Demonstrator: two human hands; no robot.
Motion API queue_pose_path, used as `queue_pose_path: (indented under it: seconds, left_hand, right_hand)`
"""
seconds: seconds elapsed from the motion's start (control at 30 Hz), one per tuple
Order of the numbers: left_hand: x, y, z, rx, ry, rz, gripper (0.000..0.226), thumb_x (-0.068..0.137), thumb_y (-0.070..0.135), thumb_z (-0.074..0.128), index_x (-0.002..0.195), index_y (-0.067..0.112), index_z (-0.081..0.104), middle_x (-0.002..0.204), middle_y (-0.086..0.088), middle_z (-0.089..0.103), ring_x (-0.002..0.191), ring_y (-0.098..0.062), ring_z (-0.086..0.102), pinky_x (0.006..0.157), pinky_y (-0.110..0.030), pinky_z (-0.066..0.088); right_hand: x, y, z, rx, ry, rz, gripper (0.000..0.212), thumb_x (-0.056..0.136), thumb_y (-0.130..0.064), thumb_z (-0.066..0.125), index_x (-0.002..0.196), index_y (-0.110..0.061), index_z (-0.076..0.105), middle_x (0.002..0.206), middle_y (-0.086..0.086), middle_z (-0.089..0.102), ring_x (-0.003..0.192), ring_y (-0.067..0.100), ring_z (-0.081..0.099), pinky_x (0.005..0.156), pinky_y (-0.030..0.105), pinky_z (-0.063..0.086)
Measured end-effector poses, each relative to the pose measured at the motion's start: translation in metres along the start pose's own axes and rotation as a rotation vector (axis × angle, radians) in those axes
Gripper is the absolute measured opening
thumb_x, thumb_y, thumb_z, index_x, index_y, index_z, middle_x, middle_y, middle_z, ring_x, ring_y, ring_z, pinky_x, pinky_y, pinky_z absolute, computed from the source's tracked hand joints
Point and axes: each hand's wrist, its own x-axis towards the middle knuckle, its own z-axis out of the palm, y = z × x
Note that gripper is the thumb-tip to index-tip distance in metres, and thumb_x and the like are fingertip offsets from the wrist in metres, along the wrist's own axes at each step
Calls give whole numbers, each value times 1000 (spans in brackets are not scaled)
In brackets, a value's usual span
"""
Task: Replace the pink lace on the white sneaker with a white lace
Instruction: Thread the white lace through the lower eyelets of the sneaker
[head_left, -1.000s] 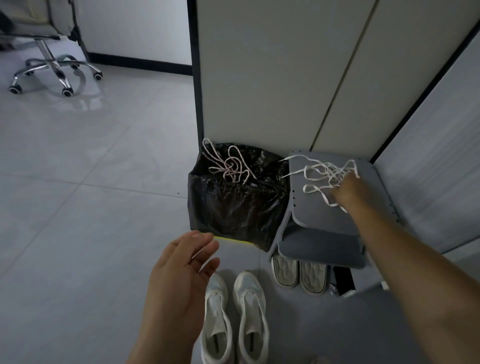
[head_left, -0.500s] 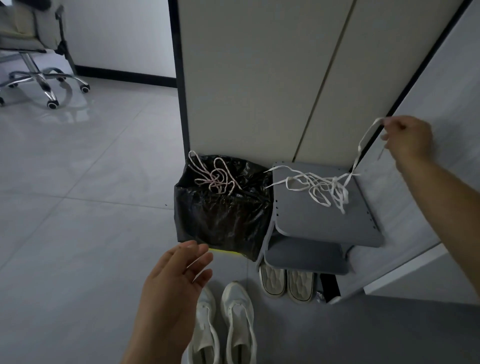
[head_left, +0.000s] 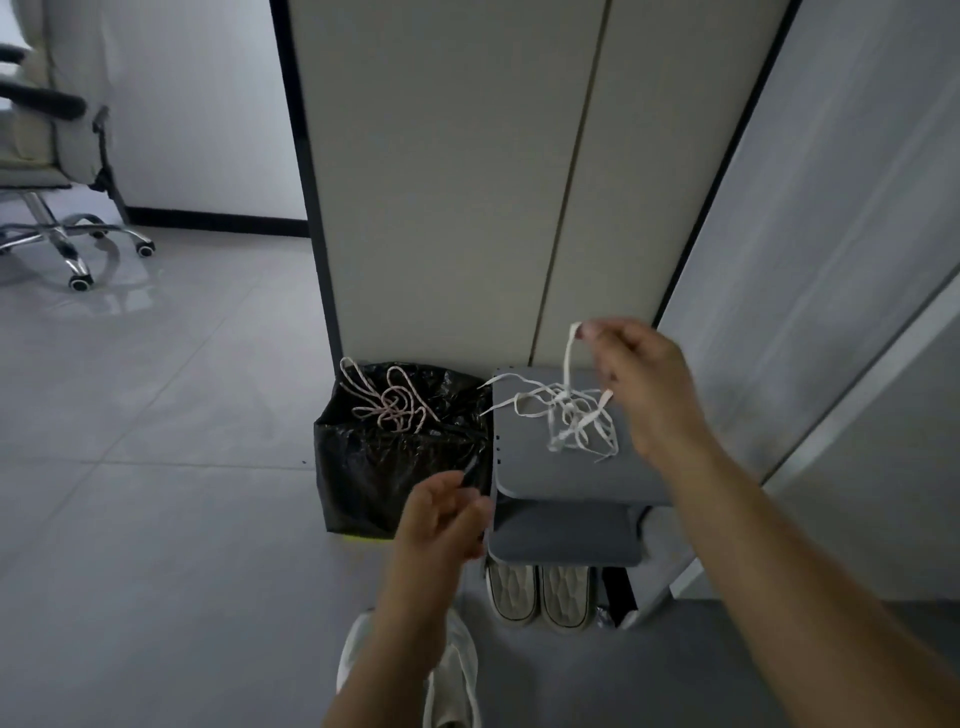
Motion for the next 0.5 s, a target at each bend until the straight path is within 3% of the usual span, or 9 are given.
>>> queue_pose_path:
  seconds: [0.07,0.13,0.17,0.23,0.27,0.33,0.5]
  left_hand:
    - [2,-11,22,138,-133,106,68,79,4,69,131,31,34,117,18,49,80,-13,62,68,-25,53]
    - [6,-21,44,182,-250,194,87,72,13,75,139,38,25,122,21,52,83,-22,64,73,-35,55]
    - [8,-25,54,140,-267,220,83,73,11,72,139,34,28,117,12,59,82,-23,64,73,-38,55]
    - [9,-25,71,30,-216,187,47,83,-5,60,122,17,47,92,0,68,78,-10,66,69,-29,54]
    - [12,-23,76,55,-162,174,25,87,-7,54,104,11,56,80,0,66,71,-4,63,65,-24,50]
    - [26,-22,73,291,-56,206,19,90,0,52,77,12,60,66,0,59,60,-7,55,59,-21,41]
    - [73,-27,46,758,82,365,9,91,13,56,93,10,64,81,0,58,74,-15,54,60,-18,36]
  right_hand:
    - [-32,4,9,42,-129,48,15,91,-17,56,81,-17,68,50,-15,53,49,-1,46,49,11,38]
    - [-55,6,14,195,-224,115,19,92,-13,53,78,-15,67,63,-8,62,64,8,56,61,16,47]
    - [-63,6,14,310,-259,165,21,92,-12,50,79,-14,66,71,-3,68,73,13,62,70,22,50]
    - [-74,5,8,572,-316,284,22,95,-13,43,82,-9,61,83,7,72,86,21,67,76,32,51]
    - [-74,5,1,690,-324,339,23,96,-14,40,83,-7,58,81,11,71,83,23,68,72,33,53]
    - [-69,7,-15,811,-255,402,26,97,-17,35,80,-7,53,67,9,65,68,20,66,64,34,53]
    - [-33,19,-62,1079,120,376,26,94,-19,41,69,-17,46,47,-7,39,46,7,42,49,18,43]
